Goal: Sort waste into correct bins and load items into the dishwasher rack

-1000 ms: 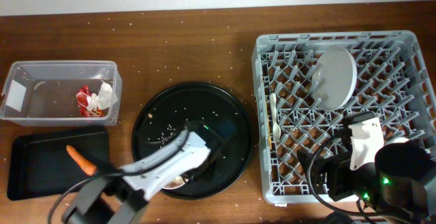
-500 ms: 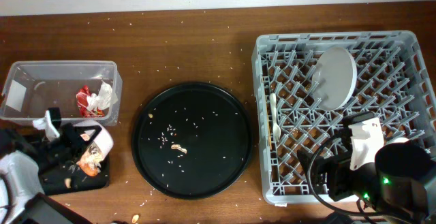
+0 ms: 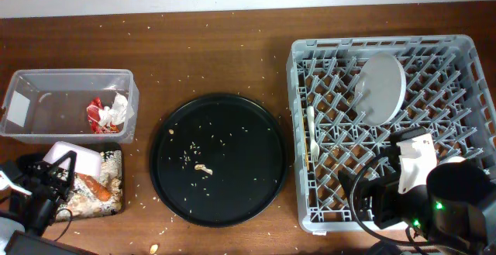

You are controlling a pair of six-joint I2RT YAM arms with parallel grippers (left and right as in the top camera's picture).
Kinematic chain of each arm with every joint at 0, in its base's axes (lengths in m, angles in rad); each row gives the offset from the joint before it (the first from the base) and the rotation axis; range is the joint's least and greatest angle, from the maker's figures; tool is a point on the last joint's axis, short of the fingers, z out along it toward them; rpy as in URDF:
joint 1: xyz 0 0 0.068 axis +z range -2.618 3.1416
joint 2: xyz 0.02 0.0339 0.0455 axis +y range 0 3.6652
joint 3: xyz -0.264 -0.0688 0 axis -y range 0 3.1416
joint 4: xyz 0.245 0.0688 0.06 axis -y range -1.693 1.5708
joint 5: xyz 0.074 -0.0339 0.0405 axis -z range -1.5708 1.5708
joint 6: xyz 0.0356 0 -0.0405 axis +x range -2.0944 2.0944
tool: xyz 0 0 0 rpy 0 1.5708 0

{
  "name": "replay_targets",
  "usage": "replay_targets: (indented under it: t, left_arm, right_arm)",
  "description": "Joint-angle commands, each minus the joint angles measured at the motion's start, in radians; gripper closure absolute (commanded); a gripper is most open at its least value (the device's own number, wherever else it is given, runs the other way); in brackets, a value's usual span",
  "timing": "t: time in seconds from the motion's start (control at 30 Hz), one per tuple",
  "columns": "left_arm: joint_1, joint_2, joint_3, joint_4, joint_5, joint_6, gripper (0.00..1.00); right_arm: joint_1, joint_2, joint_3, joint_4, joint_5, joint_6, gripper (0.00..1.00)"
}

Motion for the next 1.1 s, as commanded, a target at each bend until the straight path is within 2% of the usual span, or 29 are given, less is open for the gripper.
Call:
replay_targets:
  t: [0.0,0.03,0.1,0.17,0.27,0.37,0.43,0.47,0.57,0.6,0.7,0.77,0.8,0.87,0.93,1.0,1.03,1.07]
  left_arm:
    - [-0.016,0.0,-0.006,-0.004,0.019,0.034,1.0]
    - [-0.076,0.0,0.007,-0.004,-0.018,0.03,1.0]
    - [-0.267,0.0,0.086,-0.005,-0.197,-0.024,1.0]
    - [-0.547,-0.011,0.213,-0.021,-0.344,-0.126,1.0]
    - [-0.917,-0.046,0.374,-0.019,-0.71,-0.312,1.0]
    - [-1.168,-0.048,0.422,-0.003,-0.944,-0.438,1.0]
    - [-1.339,-0.047,0.422,0.002,-1.088,-0.475,1.0]
    - [-1.4,-0.047,0.422,0.032,-1.076,-0.499,1.0]
    - [-1.541,-0.044,0.421,0.349,-0.841,-0.514,1.0]
    - [-1.596,-0.015,0.421,0.607,-0.687,-0.614,1.0]
    - [-1.71,0.168,0.421,1.169,-0.563,-0.984,1.0]
    - [-1.767,0.314,0.421,1.487,-0.524,-1.208,1.0]
    - [-1.803,0.429,0.421,1.727,-0.527,-1.387,1.0]
    - [-1.836,0.542,0.422,1.966,-0.547,-1.571,1.0]
    - [-1.85,0.655,0.422,2.112,-0.569,-1.722,1.0]
    - [-1.849,0.694,0.421,2.115,-0.563,-1.741,1.0]
    - [-1.848,0.695,0.421,2.117,-0.561,-1.741,0.96]
    - [-1.844,0.695,0.422,2.118,-0.561,-1.741,0.86]
  right_arm:
    - [0.007,-0.001,0.004,0.003,-0.002,0.001,0.01]
    - [0.007,-0.001,0.004,0.003,-0.002,0.001,0.01]
    - [0.007,-0.001,0.004,0.003,-0.002,0.001,0.01]
    - [0.007,-0.001,0.004,0.003,-0.002,0.001,0.01]
    - [0.007,-0.001,0.004,0.003,-0.002,0.001,0.01]
    - [0.007,-0.001,0.004,0.003,-0.002,0.001,0.01]
    - [0.007,-0.001,0.004,0.003,-0.002,0.001,0.01]
    - [0.007,-0.001,0.004,0.003,-0.002,0.001,0.01]
    - [0.007,-0.001,0.004,0.003,-0.002,0.001,0.01]
    - [0.007,-0.001,0.004,0.003,-0.002,0.001,0.01]
    - [0.007,-0.001,0.004,0.003,-0.002,0.001,0.01]
    - [0.007,-0.001,0.004,0.003,-0.002,0.001,0.01]
    - [0.007,-0.001,0.004,0.003,-0.002,0.001,0.01]
    - [0.007,-0.001,0.004,0.003,-0.002,0.001,0.01]
    - [0.007,-0.001,0.004,0.003,-0.002,0.001,0.01]
    - [0.007,-0.001,0.004,0.003,-0.002,0.001,0.01]
    - [0.007,-0.001,0.004,0.003,-0.002,0.001,0.01]
    - [0.007,-0.001,0.004,0.003,-0.002,0.001,0.01]
